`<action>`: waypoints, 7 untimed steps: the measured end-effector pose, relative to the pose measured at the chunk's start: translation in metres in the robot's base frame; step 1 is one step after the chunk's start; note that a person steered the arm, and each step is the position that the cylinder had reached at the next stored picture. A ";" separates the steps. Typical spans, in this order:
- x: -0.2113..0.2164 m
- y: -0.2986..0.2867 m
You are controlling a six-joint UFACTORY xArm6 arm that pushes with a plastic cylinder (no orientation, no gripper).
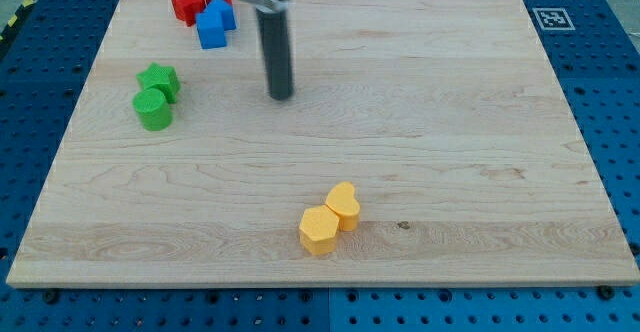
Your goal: Push the yellow hexagon along with yellow heart slightly up
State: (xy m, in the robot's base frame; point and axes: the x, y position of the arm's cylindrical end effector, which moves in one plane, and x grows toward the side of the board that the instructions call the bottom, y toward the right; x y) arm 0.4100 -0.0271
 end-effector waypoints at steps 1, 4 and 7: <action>0.022 0.067; 0.120 0.106; 0.192 0.066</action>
State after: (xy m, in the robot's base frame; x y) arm 0.6018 0.0391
